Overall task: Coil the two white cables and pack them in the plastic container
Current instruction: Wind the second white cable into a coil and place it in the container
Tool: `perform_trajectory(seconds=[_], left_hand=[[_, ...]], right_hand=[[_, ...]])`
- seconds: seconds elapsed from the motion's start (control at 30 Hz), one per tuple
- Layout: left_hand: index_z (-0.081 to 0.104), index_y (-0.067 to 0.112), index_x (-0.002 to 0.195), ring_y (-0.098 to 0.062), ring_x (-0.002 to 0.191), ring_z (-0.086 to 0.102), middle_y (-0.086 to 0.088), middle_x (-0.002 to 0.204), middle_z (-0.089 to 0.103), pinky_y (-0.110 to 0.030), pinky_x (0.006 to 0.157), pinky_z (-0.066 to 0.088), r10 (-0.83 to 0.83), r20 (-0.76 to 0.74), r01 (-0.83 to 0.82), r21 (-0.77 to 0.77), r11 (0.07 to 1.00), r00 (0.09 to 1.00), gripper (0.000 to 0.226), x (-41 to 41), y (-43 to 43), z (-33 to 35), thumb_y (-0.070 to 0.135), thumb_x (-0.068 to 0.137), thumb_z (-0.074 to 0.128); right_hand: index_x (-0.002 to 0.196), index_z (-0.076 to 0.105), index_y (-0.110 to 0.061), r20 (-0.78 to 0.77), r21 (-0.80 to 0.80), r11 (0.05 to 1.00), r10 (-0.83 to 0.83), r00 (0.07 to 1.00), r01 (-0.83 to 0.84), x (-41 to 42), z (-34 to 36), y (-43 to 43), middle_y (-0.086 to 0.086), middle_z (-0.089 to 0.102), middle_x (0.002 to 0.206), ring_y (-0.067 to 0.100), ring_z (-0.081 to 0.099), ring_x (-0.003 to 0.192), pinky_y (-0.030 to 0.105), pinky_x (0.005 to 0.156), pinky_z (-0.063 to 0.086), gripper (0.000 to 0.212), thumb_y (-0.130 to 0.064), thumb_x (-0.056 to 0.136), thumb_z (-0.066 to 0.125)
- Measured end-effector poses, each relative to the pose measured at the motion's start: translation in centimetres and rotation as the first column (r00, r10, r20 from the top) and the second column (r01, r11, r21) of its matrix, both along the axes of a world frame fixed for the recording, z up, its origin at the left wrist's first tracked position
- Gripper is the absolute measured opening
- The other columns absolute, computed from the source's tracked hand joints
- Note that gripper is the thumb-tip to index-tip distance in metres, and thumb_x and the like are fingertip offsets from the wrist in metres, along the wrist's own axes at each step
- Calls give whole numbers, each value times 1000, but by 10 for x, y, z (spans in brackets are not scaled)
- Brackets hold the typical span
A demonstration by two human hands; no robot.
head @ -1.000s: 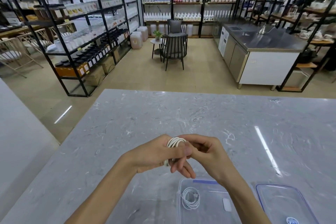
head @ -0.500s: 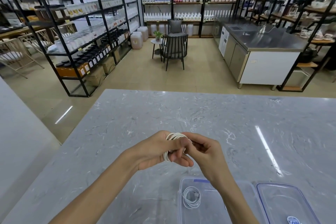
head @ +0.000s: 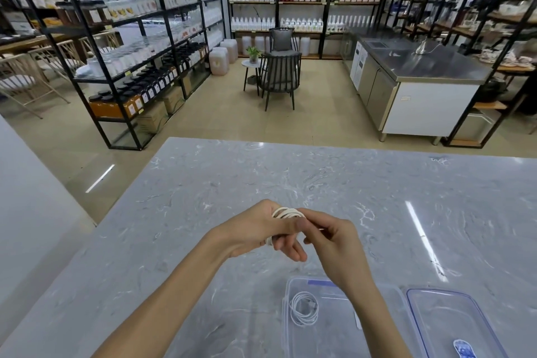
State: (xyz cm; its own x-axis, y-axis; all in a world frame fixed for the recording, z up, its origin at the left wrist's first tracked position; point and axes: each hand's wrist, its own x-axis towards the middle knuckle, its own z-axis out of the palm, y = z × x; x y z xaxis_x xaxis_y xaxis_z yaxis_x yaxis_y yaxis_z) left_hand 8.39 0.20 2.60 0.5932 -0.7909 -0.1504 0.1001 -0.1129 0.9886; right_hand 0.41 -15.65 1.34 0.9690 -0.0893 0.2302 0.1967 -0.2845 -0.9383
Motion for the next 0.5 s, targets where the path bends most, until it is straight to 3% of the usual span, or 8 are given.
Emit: perform_trajectory(seconds=[0.13,0.23,0.33,0.4,0.5], left_hand=[[61,0,59,-24,66,73,-3,50,59,-28,64,58,128,-33,-130,-45,991,991,48,-3,1,-3,40,80,76],[67,-7,78,-22,64,69,-6,58,62,-29,68,55,331,58,-328,-56,943,942,58,-1,1,-7,51,75,77],[73,7,103,-20,80,68,-12,79,68,-31,81,55,275,72,-270,-77,960,959,31,-3,5,-7,35,95,59],[72,13,111,-20,86,69,-8,88,73,-31,86,55,265,122,-260,-58,964,956,23,-4,9,-6,23,99,55],[73,18,108,-21,90,73,-5,94,77,-30,83,58,325,257,-334,-6,942,910,19,-7,7,-4,19,98,57]], right_hand=[[86,74,-43,86,-42,995,-92,992,96,-5,-2,10,-4,72,74,17,62,67,36,67,51,24,-26,96,59],[85,70,-57,93,4,986,-168,981,169,-5,-3,11,-4,72,75,18,62,67,34,66,50,38,-20,93,64],[84,73,-53,4,66,983,-173,985,172,0,1,2,7,74,78,22,62,65,40,69,54,38,-17,92,64],[84,76,-49,-42,121,986,-113,993,117,2,8,-4,-1,78,83,21,68,74,30,68,57,37,-15,91,64],[93,78,-39,-73,108,992,-51,996,59,6,15,-8,-8,78,87,21,69,83,20,63,56,28,-16,92,63]])
